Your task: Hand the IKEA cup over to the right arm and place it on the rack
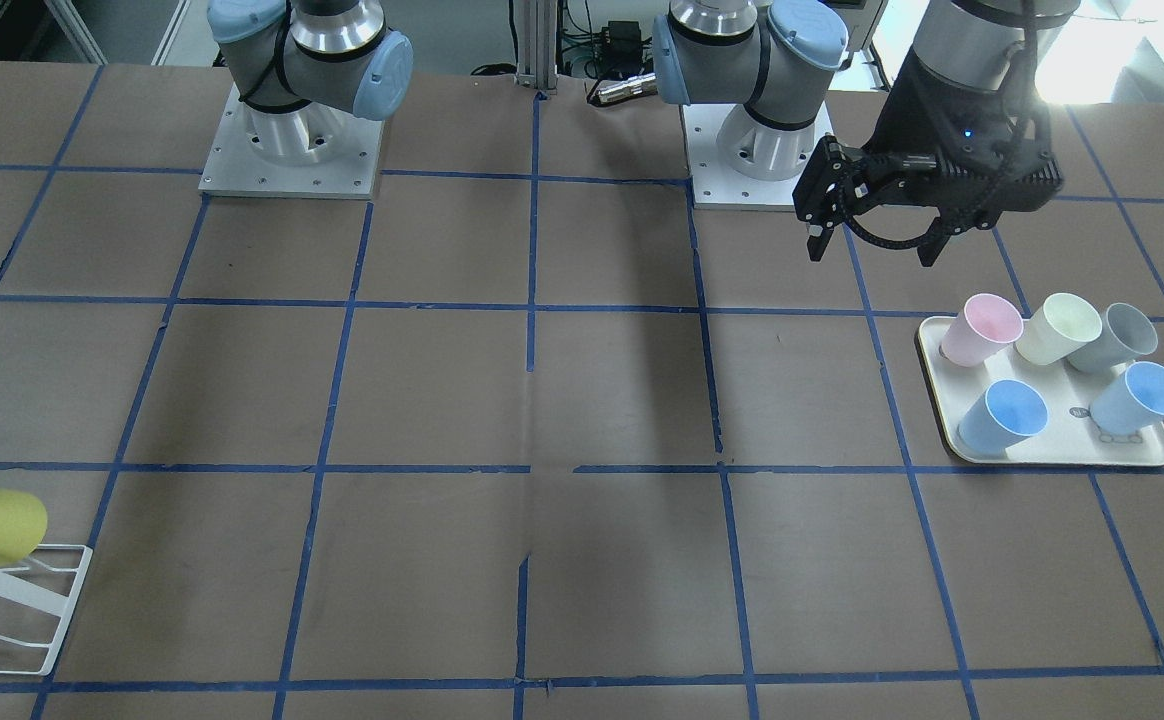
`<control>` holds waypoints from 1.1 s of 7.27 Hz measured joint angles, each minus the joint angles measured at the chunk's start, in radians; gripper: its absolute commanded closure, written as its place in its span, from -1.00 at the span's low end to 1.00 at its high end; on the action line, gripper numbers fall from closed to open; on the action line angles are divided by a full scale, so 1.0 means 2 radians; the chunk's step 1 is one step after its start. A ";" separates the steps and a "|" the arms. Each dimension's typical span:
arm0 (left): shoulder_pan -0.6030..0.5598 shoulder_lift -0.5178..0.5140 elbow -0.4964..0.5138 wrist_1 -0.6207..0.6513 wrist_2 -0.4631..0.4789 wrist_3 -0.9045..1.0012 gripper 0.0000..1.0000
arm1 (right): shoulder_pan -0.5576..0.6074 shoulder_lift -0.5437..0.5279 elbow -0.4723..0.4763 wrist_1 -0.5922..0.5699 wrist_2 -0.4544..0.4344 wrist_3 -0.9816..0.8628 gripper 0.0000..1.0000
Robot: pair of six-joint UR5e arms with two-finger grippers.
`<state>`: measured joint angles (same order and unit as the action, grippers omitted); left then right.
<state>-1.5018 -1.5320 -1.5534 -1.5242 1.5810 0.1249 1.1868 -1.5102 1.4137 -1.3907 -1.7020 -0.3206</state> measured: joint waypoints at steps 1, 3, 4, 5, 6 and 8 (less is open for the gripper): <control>0.000 0.000 0.000 0.001 0.000 0.000 -1.00 | 0.000 -0.013 0.003 0.007 0.002 0.000 -1.00; 0.000 0.000 0.000 0.002 0.001 0.000 -1.00 | 0.000 -0.033 0.006 0.010 0.004 -0.002 -1.00; 0.000 0.000 0.000 0.002 0.002 -0.001 -1.00 | 0.001 -0.041 0.006 0.010 0.013 -0.004 -1.00; 0.000 0.000 0.001 0.003 0.001 -0.003 -1.00 | 0.002 -0.044 0.007 0.008 0.033 -0.005 -1.00; 0.000 -0.001 0.002 0.004 -0.001 -0.012 -1.00 | 0.003 -0.045 0.005 0.005 0.051 -0.005 -1.00; -0.007 -0.007 0.007 0.003 -0.023 -0.076 -1.00 | 0.028 -0.042 0.002 -0.007 0.076 0.000 -1.00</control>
<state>-1.5163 -1.5452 -1.5393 -1.5180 1.5355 -0.0261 1.2431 -1.5941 1.4180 -1.4056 -1.5497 -0.3201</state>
